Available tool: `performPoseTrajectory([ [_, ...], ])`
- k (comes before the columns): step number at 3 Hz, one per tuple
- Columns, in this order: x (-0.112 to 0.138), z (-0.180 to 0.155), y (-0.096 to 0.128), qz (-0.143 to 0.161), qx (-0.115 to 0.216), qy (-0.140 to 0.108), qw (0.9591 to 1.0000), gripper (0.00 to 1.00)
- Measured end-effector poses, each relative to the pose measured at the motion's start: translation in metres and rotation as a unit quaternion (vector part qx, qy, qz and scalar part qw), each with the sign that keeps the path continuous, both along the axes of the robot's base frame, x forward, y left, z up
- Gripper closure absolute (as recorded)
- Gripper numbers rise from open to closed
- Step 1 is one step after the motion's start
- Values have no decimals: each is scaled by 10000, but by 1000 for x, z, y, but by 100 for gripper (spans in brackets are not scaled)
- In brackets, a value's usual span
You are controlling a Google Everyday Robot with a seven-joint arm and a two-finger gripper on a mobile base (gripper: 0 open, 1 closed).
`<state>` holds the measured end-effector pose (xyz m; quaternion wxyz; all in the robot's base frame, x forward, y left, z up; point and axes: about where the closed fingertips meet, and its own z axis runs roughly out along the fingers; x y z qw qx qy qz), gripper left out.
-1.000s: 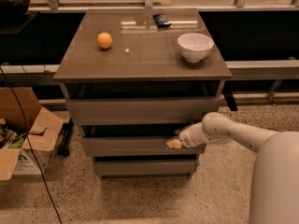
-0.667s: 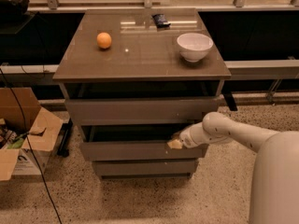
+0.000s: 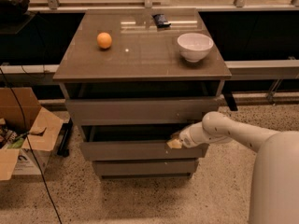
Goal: Open middle drawer
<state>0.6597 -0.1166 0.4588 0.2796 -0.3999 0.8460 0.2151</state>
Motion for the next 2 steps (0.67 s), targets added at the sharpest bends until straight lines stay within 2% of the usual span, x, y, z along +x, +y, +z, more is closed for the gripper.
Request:
performPoseTrajectory([
  [2,0,0,0,0,0,0,10000,17],
])
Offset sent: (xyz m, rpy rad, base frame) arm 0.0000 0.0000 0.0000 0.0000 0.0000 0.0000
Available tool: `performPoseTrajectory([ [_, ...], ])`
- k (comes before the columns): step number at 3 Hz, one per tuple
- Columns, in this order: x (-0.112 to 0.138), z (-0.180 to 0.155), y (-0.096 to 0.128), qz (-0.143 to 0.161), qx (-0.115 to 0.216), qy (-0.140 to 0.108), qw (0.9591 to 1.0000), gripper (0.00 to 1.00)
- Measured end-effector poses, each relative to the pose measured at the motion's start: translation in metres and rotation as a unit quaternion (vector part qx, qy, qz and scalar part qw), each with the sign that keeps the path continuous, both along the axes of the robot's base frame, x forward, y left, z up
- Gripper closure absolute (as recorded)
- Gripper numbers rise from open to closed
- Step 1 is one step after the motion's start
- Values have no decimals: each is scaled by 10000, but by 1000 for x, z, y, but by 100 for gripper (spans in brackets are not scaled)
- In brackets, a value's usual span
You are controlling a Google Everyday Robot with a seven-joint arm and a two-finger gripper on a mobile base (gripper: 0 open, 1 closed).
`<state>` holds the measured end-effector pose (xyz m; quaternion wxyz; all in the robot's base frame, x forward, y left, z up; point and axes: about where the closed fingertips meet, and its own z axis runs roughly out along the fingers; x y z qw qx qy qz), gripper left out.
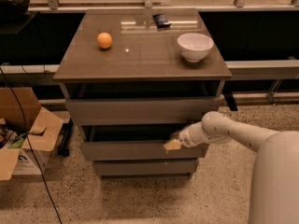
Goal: Open middle drawer
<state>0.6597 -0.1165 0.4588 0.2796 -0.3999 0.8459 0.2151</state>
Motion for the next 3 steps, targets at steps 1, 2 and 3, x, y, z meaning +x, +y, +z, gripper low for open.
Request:
performPoseTrajectory([
  [1,-4,-6,-1,180,-256,86,9995,0],
  [2,-13,-17,-9,299,-574,231,9976,0],
  [3,-19,-28,-17,388,-914,381,9943,19],
])
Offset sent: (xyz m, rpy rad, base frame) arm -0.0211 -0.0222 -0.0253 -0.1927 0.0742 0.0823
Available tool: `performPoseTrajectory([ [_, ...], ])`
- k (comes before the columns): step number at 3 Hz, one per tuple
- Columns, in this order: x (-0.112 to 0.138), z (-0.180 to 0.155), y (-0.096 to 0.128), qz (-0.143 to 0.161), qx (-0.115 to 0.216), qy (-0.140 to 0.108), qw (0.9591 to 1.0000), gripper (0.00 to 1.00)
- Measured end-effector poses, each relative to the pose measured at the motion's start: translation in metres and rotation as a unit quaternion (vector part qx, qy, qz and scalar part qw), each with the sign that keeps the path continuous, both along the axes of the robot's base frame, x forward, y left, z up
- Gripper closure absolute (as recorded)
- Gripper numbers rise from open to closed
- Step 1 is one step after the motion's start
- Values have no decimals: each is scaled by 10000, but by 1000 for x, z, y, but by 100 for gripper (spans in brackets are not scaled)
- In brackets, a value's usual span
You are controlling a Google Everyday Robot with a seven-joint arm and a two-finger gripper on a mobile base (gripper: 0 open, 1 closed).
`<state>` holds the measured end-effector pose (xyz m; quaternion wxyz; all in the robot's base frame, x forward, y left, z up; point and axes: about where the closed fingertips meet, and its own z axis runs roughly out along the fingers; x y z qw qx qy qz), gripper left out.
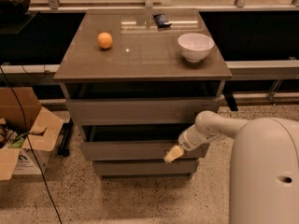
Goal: Open middle drawer
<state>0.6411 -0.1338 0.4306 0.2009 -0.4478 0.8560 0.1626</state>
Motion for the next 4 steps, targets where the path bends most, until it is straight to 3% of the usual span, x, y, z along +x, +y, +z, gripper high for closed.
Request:
performPoseTrajectory([
  [1,-7,-11,-7,152,-400,120,9990,43],
  [2,-9,-9,-7,205,-461,144,9986,66],
  [3,-8,-6,-7,202,-457,152,9986,63],
  [4,-14,-7,-7,161,-409,228,9988,39],
])
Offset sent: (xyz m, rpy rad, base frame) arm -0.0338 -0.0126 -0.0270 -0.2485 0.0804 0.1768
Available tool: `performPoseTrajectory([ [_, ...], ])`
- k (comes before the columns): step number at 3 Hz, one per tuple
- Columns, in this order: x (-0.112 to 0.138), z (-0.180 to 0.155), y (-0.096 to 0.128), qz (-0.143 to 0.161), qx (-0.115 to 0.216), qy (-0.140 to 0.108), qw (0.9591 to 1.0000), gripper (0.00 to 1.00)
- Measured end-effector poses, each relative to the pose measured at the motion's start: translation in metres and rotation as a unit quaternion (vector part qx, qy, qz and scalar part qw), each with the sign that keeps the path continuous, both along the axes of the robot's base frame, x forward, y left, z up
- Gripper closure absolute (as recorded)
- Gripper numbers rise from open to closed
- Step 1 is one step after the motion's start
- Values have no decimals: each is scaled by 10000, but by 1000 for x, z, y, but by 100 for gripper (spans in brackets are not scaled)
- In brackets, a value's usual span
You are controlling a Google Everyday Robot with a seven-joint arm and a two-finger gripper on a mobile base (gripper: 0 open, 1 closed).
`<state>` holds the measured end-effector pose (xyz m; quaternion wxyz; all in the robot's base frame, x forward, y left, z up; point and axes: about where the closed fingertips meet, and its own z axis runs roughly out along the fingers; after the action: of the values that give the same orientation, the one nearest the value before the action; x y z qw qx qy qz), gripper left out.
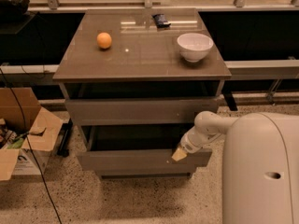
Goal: Open middle drawer
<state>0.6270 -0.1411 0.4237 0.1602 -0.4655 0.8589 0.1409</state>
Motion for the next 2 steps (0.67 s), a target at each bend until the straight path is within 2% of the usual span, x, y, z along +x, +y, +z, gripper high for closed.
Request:
performPoseTrajectory([
  [1,0,0,0,0,0,0,10000,16],
  [2,0,0,1,73,-18,17,10000,0],
])
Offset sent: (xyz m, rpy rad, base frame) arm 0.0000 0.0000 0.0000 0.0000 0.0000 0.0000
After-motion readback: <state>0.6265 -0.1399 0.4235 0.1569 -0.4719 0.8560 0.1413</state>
